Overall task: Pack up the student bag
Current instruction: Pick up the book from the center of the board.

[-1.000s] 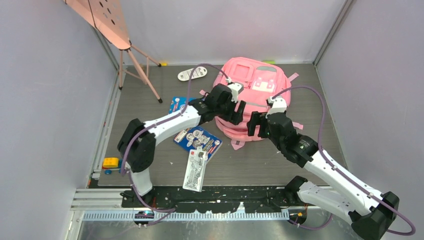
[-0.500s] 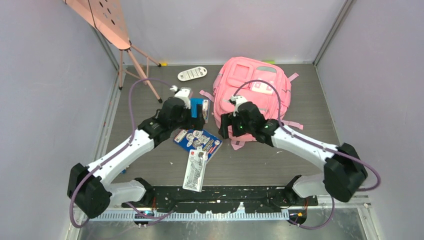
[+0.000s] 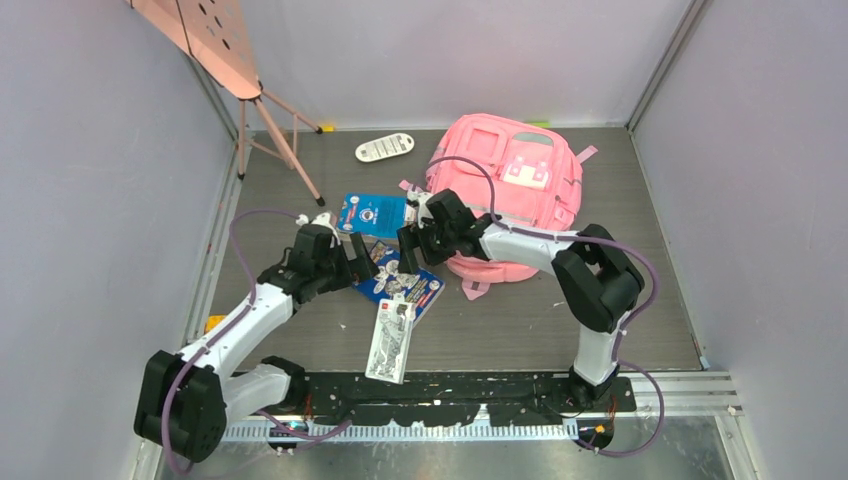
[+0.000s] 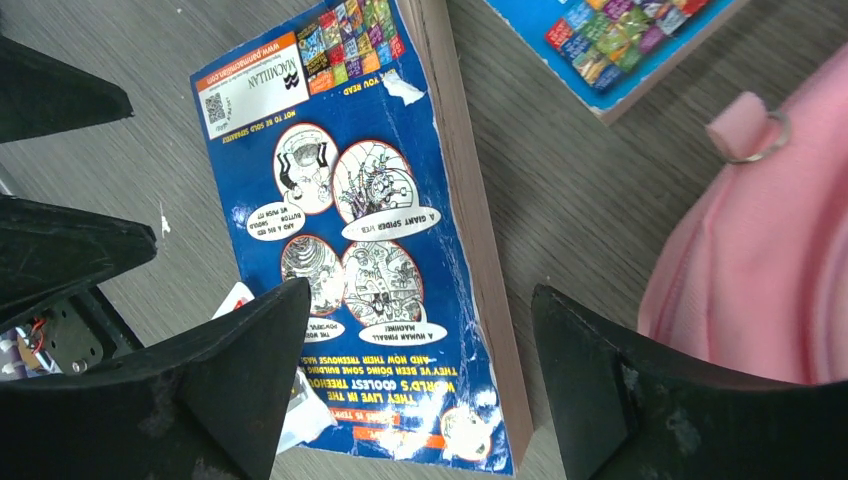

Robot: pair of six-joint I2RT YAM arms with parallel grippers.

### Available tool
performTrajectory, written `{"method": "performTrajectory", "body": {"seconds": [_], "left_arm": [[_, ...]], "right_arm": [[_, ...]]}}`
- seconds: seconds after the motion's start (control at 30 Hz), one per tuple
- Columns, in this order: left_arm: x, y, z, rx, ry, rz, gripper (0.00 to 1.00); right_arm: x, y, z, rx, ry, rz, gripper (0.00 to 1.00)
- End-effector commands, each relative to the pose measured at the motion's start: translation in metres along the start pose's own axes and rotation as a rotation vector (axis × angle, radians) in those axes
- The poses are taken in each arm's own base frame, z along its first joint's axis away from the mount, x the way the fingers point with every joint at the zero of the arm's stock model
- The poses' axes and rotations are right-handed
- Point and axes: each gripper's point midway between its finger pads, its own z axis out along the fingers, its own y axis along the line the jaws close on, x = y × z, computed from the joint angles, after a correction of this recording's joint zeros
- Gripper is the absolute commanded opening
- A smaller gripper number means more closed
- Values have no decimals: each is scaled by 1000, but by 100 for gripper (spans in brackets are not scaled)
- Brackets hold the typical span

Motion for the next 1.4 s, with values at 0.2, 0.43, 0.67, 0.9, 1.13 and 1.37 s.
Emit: {"method": "performTrajectory", "body": {"seconds": [0.2, 0.43, 0.67, 0.9, 1.13, 1.37], "left_arm": [[9, -2, 17, 93, -35, -121, 100], [18, 0, 30, 103, -24, -187, 93], [29, 1, 44, 119, 5, -231, 77], [40, 3, 52, 133, 37, -253, 69], [42, 3, 55, 142, 40, -260, 64], [39, 1, 54, 147, 30, -260, 64]], "right_arm": [[-21, -12, 2, -91, -15, 50, 85], [-10, -3, 12, -195, 68, 92, 82], [-2, 9, 27, -288, 116, 187, 80], [4, 26, 37, -352, 148, 220, 77], [-16, 42, 50, -411, 65, 284, 66], [-34, 50, 55, -444, 5, 319, 46]]}}
